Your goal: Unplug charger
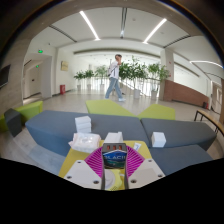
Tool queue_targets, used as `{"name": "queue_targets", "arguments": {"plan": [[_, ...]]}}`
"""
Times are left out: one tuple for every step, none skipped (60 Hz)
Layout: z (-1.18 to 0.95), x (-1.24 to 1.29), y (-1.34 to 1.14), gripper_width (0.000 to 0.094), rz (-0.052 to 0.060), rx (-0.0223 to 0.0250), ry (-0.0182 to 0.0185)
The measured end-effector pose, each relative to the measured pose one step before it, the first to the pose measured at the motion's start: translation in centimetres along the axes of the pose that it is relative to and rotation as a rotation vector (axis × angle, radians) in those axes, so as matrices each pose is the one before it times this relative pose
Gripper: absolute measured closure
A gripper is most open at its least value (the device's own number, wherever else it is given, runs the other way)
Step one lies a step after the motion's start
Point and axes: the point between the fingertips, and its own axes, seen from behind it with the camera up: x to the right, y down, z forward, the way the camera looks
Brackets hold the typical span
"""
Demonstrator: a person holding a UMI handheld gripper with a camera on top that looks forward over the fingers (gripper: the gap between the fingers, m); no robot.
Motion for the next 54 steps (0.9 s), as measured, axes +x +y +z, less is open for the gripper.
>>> {"name": "queue_targets", "arguments": {"plan": [[-0.191, 0.346, 0.720, 0.0679, -0.0054, -0.01738, 0.00395], [-0.186, 0.261, 0.917, 0.0680, -0.0034, -0.01916, 0.00236], [-0.227, 0.241, 0.923, 0.0680, 0.0008, -0.01809, 0.00227], [-0.227, 0.261, 0.915, 0.0679, 0.0029, -0.01692, 0.00217], [-0.140, 0.189, 1.006, 0.0673, 0.0023, -0.01782, 0.00089], [-0.197, 0.258, 0.862, 0.0672, 0.0027, -0.01215, 0.00152], [0.121, 0.273, 1.252, 0.0666, -0.0004, -0.01544, 0.00131], [-0.260, 0.238, 0.809, 0.0656, 0.0011, -0.01122, 0.00371], [-0.005, 0.194, 0.938, 0.0656, -0.0009, -0.01645, 0.00349], [0.220, 0.212, 1.038, 0.0655, -0.0030, -0.02221, 0.00362], [-0.107, 0.239, 0.906, 0.0648, -0.0017, -0.01684, 0.00424], [0.324, 0.163, 0.983, 0.0648, -0.0013, -0.02287, 0.00311], [0.175, 0.147, 0.791, 0.0647, 0.0004, -0.01709, 0.00151], [0.211, 0.144, 0.716, 0.0635, 0.0025, -0.01485, 0.00025], [0.279, 0.117, 0.588, 0.0634, 0.0042, -0.01215, -0.00014], [0.666, 0.109, 0.569, 0.0636, 0.0053, -0.01100, 0.00053], [0.119, 0.201, 0.598, 0.0635, 0.0058, -0.00877, -0.00030], [0.279, 0.186, 0.508, 0.0624, 0.0052, -0.01308, 0.00204], [0.279, 0.244, 0.451, 0.0624, 0.0032, -0.01273, 0.00367], [0.299, 0.249, 0.347, 0.0624, 0.0010, -0.01016, 0.00472], [0.329, 0.234, 0.251, 0.0623, 0.0005, -0.00699, 0.00471], [0.297, 0.230, 0.239, 0.0614, 0.0007, -0.00645, 0.00470], [0.393, 0.146, 0.078, 0.0614, 0.0008, -0.00880, 0.00432], [0.494, 0.094, 0.160, 0.0612, 0.0017, -0.00725, 0.00086], [0.210, 0.112, 0.258, 0.0603, 0.0024, -0.00036, -0.00222], [0.111, -0.013, -0.063, 0.0601, 0.0062, 0.00240, -0.00551], [0.077, 0.042, -0.122, 0.0595, 0.0062, 0.00216, -0.00271], [0.009, 0.036, -0.100, 0.0591, 0.0041, -0.00026, -0.00236], [-0.014, 0.010, -0.103, 0.0583, 0.0005, -0.00027, -0.00332], [-0.008, 0.002, -0.132, 0.0576, -0.0012, 0.00049, -0.00270], [0.190, -0.006, -0.332, 0.0569, -0.0028, -0.00016, -0.00163], [0.006, 0.055, -0.135, 0.0559, -0.0042, 0.00276, -0.00043], [0.006, 0.057, -0.137, 0.0549, -0.0051, 0.00197, -0.00039], [-0.026, 0.068, -0.092, 0.0538, -0.0051, 0.00079, -0.00059], [-0.055, 0.084, -0.053, 0.0525, -0.0049, -0.00080, 0.00011], [-0.074, 0.055, -0.084, 0.0511, -0.0042, 0.00027, -0.00105], [-0.087, -0.037, -0.141, 0.0492, -0.0037, 0.00163, -0.00486], [-0.098, -0.042, -0.170, 0.0470, -0.0020, 0.00219, -0.00573], [-0.146, 0.020, -0.380, 0.0447, -0.0001, 0.00177, -0.00698], [-0.154, -0.031, -0.195, 0.0421, -0.0015, 0.00297, -0.00622], [-0.130, 0.044, -0.108, 0.0395, -0.0009, 0.00051, -0.00386], [-0.123, 0.141, -0.082, 0.0362, -0.0002, -0.00190, -0.00099], [-0.125, 0.073, -0.041, 0.0330, 0.0008, -0.00361, -0.00211], [-0.126, 0.055, -0.042, 0.0293, 0.0031, -0.00330, -0.00240], [-0.125, -0.025, -0.070, 0.0261, 0.0042, -0.00272, -0.00471], [-0.152, -0.024, -0.045, 0.0226, 0.0050, -0.00302, -0.00556], [-0.158, -0.027, -0.009, 0.0190, 0.0050, -0.00411, -0.00459], [-0.350, -0.080, 0.122, 0.0160, 0.0048, -0.00233, -0.00452], [-0.129, -0.027, -0.065, 0.0139, 0.0048, -0.00292, -0.00259], [-0.020, 0.147, -0.288, 0.0121, 0.0041, 0.00285, 0.00033], [-0.212, -0.024, -0.208, 0.0116, 0.0048, 0.00597, -0.00151], [-0.282, -0.047, -0.163, 0.0116, 0.0024, 0.00586, -0.00207], [-0.327, -0.056, -0.126, 0.0115, 0.0010, 0.00425, -0.00270], [-0.360, -0.046, -0.088, 0.0115, 0.0003, 0.00242, -0.00279]]}}
